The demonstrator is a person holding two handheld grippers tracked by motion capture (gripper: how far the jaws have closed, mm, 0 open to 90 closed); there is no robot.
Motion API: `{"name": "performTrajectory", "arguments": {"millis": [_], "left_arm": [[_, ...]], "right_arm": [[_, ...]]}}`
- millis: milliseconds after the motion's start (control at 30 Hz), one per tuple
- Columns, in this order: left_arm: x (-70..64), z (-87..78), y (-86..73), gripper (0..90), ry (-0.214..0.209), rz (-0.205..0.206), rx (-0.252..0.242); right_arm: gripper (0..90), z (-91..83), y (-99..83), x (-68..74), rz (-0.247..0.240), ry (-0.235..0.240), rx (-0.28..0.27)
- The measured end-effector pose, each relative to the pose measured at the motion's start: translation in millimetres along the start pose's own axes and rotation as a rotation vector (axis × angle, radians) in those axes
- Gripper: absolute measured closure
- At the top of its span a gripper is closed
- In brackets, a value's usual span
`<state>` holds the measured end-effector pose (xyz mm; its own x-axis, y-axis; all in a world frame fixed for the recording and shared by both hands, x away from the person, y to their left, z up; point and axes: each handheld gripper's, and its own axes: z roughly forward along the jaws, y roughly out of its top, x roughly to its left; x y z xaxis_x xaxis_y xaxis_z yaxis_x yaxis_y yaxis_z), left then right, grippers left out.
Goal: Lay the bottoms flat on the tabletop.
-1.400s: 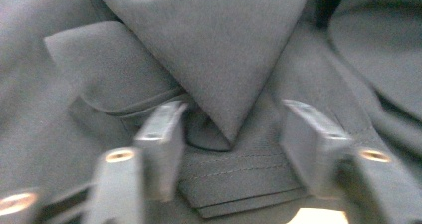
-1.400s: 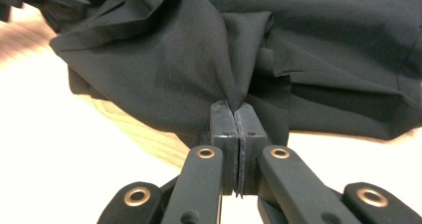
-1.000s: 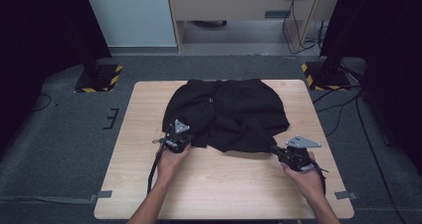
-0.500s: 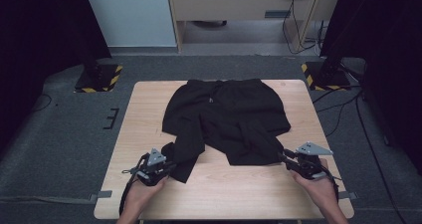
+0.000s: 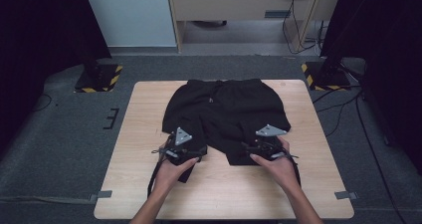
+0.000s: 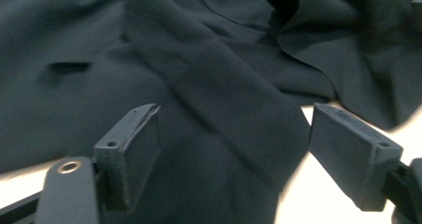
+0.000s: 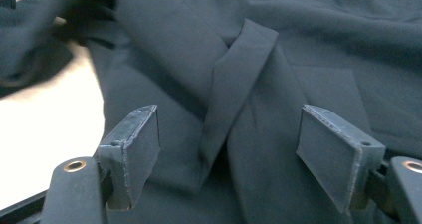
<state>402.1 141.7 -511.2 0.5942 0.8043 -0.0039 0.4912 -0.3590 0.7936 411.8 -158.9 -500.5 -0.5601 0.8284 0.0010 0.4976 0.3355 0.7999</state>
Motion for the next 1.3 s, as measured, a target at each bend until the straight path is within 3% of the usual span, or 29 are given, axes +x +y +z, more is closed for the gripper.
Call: {"name": "performTrajectory", "arguments": {"millis": [33,67,100,133,167,200,267,300,400,500,533,567,633,700,800,833,900,933,1000,1033,1067,1133,1200,1233,1300], "left_arm": [[-0.7,7.1,-0.5,18.1,0.018,0.005,0.017],[-1.3,12.2,-1.4,18.0,0.029,-0.002,0.027],[-1.3,12.2,-1.4,18.1,0.029,-0.002,0.027],[-1.8,15.9,-2.3,18.1,0.033,-0.001,0.038],[-2.4,18.2,-3.3,22.4,0.044,0.012,0.05],[-1.4,20.3,-5.7,25.6,0.059,0.023,0.07],[0.2,20.3,-6.9,36.8,0.056,0.01,0.078],[1.7,19.7,-8.5,43.4,0.059,0.002,0.081],[8.3,12.5,-14.9,63.7,0.033,-0.06,0.075],[8.7,5.9,-17.9,77.8,0.006,-0.068,0.082],[7.5,-4.0,-24.3,80.1,-0.041,-0.061,0.087],[6.6,-9.6,-28.3,81.6,-0.059,-0.066,0.091],[4.3,-21.3,-31.6,82.9,-0.097,-0.071,0.11],[-0.2,-34.7,-34.9,83.3,-0.105,-0.027,0.127],[-1.6,-47.9,-42.4,83.2,-0.129,-0.033,0.132],[-3.7,-59.3,-50.6,83.0,-0.14,-0.03,0.136],[-4.6,-63.6,-53.5,82.3,-0.144,-0.02,0.14],[-5.2,-72.7,-56.4,75.9,-0.124,0.002,0.114],[-2.7,-81.6,-56.1,58.4,-0.071,0.014,0.062],[0.1,-85.6,-55.5,51.0,-0.054,0.001,0.029],[2.9,-89.0,-54.4,47.9,-0.041,-0.01,0.004],[7.0,-94.3,-51.7,43.0,0.01,0.008,-0.029],[9.8,-98.1,-50.7,40.5,0.035,0.017,-0.052],[9.8,-98.1,-50.7,39.9,0.035,0.017,-0.052],[13.5,-98.4,-53.2,39.1,0.063,0.023,-0.052]], "right_arm": [[33.5,5.4,1.6,0.8,0.0,-0.013,0.013],[47.4,8.7,2.3,0.7,-0.015,-0.033,0.027],[47.4,8.7,2.3,0.7,-0.015,-0.033,0.027],[59.7,10.4,2.2,0.2,-0.023,-0.05,0.034],[78.3,8.2,0.9,-1.3,-0.008,-0.032,0.032],[83.6,5.1,-0.7,-1.7,-0.01,-0.024,0.029],[86.0,1.2,-3.0,-1.5,-0.007,-0.009,0.031],[87.6,-8.8,-9.5,-0.9,-0.013,0.018,0.031],[87.9,-26.8,-22.7,-2.8,-0.018,0.038,0.021],[88.0,-39.0,-31.7,-6.7,-0.006,0.047,0.006],[87.9,-50.6,-41.9,-10.5,0.0,0.052,0.001],[87.9,-56.5,-47.0,-12.1,0.001,0.052,0.005],[87.6,-67.2,-56.0,-16.0,0.008,0.053,0.005],[87.0,-75.3,-63.9,-19.2,0.004,0.049,0.011],[84.6,-85.0,-71.6,-22.5,0.006,0.045,0.017],[82.2,-87.1,-72.4,-23.2,0.009,0.039,0.022],[78.5,-88.0,-72.3,-23.7,0.01,0.033,0.017],[64.2,-88.0,-68.4,-23.6,0.026,0.038,0.003],[51.6,-85.5,-60.5,-21.2,0.032,0.037,-0.008],[45.5,-83.2,-55.8,-19.2,0.025,0.036,-0.022],[39.7,-80.1,-50.7,-17.0,0.028,0.038,-0.032],[31.4,-71.3,-40.3,-13.0,0.018,0.044,-0.05],[24.1,-58.4,-30.0,-7.0,0.015,0.053,-0.044],[24.1,-58.4,-30.0,-7.0,0.015,0.053,-0.044],[21.3,-38.2,-19.0,0.7,0.004,0.083,-0.021]]}}
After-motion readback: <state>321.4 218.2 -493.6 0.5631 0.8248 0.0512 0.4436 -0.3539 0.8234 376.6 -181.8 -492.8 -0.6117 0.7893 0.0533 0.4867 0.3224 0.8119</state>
